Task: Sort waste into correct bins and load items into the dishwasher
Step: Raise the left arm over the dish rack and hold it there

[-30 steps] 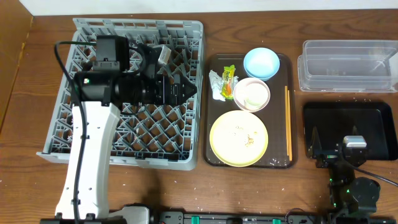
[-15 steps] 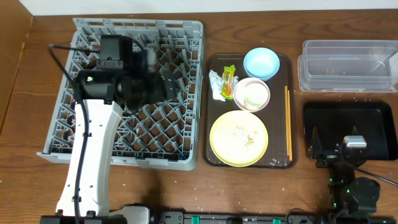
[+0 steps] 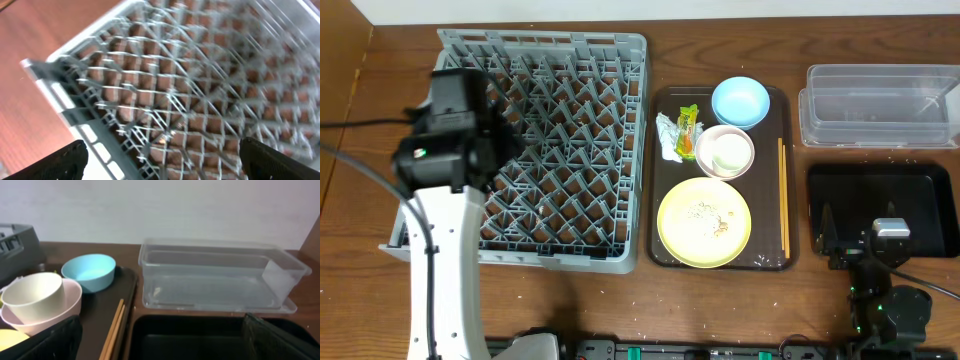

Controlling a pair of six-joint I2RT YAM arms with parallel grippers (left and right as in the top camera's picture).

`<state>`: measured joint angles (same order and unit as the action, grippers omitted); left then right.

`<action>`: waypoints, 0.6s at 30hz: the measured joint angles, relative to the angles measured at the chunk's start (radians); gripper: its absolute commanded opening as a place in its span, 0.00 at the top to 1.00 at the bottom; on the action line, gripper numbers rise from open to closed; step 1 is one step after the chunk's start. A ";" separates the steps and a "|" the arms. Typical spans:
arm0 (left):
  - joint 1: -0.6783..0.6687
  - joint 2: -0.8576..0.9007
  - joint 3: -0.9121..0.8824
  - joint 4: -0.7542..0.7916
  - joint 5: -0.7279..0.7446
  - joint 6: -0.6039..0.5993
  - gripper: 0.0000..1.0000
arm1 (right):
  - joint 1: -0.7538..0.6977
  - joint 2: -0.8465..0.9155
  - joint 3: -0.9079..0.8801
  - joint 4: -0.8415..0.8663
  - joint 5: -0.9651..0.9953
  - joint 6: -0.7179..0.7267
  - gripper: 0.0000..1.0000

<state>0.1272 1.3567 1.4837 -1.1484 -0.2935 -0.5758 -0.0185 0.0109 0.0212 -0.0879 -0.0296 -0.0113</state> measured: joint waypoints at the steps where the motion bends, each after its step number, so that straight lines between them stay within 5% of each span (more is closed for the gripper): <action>1: 0.036 -0.003 0.000 -0.006 -0.002 -0.023 0.02 | 0.000 0.000 0.000 0.019 -0.001 0.002 0.01; 9: 0.127 -0.003 0.001 -0.083 0.002 -0.076 0.02 | 0.000 0.001 -0.005 0.141 -0.063 0.063 0.01; 18: 0.127 -0.002 0.001 -0.105 0.003 -0.082 0.02 | 0.000 0.024 -0.006 0.822 -0.165 0.196 0.01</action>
<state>0.2546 1.3544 1.4849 -1.2530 -0.2901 -0.6575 -0.0185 0.0349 0.0147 0.7341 -0.1947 0.1844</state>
